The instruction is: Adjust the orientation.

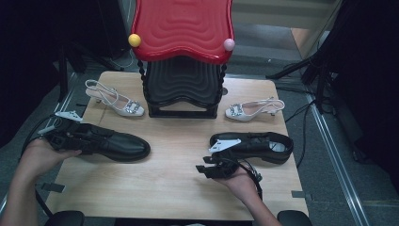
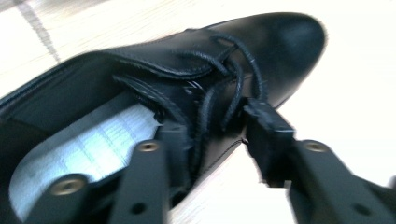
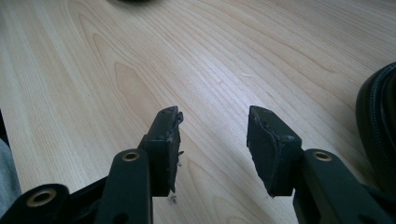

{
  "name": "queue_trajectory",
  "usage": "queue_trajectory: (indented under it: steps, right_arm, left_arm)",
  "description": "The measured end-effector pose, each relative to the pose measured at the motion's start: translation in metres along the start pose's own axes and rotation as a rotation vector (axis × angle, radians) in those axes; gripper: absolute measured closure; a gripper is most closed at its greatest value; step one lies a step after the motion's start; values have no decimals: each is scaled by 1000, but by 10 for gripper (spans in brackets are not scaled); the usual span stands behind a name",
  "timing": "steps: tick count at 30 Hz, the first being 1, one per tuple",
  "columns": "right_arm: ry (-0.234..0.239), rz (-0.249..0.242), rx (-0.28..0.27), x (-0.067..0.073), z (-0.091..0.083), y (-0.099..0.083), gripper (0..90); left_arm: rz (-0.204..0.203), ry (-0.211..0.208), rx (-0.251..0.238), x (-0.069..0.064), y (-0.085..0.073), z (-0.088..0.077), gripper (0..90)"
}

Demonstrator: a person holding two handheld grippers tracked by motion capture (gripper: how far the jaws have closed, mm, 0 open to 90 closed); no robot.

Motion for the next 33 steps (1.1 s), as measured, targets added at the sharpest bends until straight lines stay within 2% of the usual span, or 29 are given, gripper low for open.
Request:
queue_trajectory:
  steps: [3,7,8,10,11,14,18,22,25,26,27,33]
  right_arm:
    - [3,9,-4,0,-1,-1,555]
    - [7,18,-20,-2,-3,0,557]
    - [8,23,-24,-2,-4,0,557]
    - [5,24,-32,-3,-5,0,557]
    - [5,27,-45,-4,-7,1,556]
    - [6,38,-44,-5,-7,0,555]
    - [2,47,-51,-7,-9,0,554]
    - [-2,52,-56,-7,-10,-2,554]
    - [-4,64,-64,-8,-12,-4,554]
    - [-6,69,-66,-9,-14,-5,554]
    - [-6,69,-66,-9,-14,-5,554]
    - [-12,74,-72,-10,-16,-6,554]
  left_arm:
    - [31,-49,-2,-6,1,-1,753]
    - [73,-111,-20,-22,9,-7,812]
    - [70,-117,-27,-25,11,-8,817]
    - [72,-123,-30,-28,13,-9,824]
    - [60,-124,-28,-33,17,-9,826]
    - [56,-130,-33,-40,23,-10,830]
    - [100,-134,-63,-59,37,-13,831]
    - [118,-173,-102,-80,52,-13,831]
    - [126,-183,-118,-92,63,-6,831]
    - [136,-185,-118,-100,69,-1,832]
    - [136,-185,-118,-100,69,-1,832]
    - [143,-202,-92,-121,81,19,832]
Point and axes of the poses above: each handheld gripper's, and its own axes: z roughly forward along the jaws, y roughly out of its top, x roughly to its left, the point moved 9 cm from there along z, roughly forward along the jaws, and after that the axes turned 13 degrees about x, right-handed, at the moved point
